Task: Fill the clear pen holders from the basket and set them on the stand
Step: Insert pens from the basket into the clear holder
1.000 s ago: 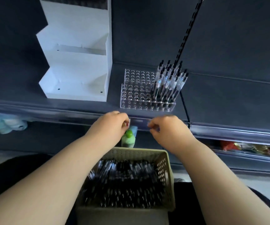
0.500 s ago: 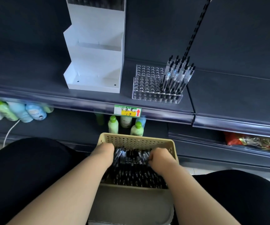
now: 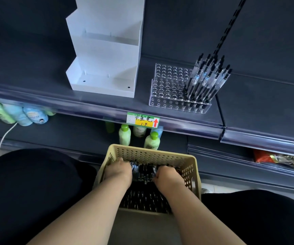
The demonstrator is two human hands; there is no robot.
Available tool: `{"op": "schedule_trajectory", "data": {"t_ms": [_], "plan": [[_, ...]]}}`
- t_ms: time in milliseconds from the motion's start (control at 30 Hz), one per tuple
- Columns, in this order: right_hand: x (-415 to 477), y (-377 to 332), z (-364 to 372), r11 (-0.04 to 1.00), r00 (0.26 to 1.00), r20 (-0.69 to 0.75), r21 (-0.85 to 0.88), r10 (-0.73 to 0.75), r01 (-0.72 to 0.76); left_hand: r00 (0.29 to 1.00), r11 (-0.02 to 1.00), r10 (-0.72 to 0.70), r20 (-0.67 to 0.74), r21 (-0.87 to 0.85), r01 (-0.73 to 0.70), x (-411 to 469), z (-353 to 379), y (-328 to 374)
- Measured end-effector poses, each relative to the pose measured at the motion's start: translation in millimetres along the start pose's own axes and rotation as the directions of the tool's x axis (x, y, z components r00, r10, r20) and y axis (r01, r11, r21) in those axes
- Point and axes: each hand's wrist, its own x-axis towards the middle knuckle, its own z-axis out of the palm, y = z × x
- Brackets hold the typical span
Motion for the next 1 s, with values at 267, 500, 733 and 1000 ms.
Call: {"op": "schedule_trajectory", "data": {"t_ms": [267,500,733,1000], "plan": [[7.5,1.7,-6.6,0.990,0.989,0.080,-0.067,0.127,-0.122,0.996,0.999,-0.018,0.093,0.045,0.014,1.6,-0.5,-0.8],[0.0,1.5,-10.7,0.991,0.974,0.200,-0.096,0.108,-0.090,1.000,0.994,0.005,0.021,-0.106,-0.003,-7.5,-7.4,-2.1],[-18.3,0.4,-24.9,0.994,0.977,0.207,-0.101,0.058,-0.037,0.993,0.962,0.068,-0.097,-0.259,-0.091,-21.8,-12.4,-8.9],[-48.0,4.7,-51.7,0.998,0.982,0.190,-0.064,-0.009,0.021,0.921,0.854,0.239,-0.308,-0.384,-0.350,-37.5,-20.4,-10.0]]}}
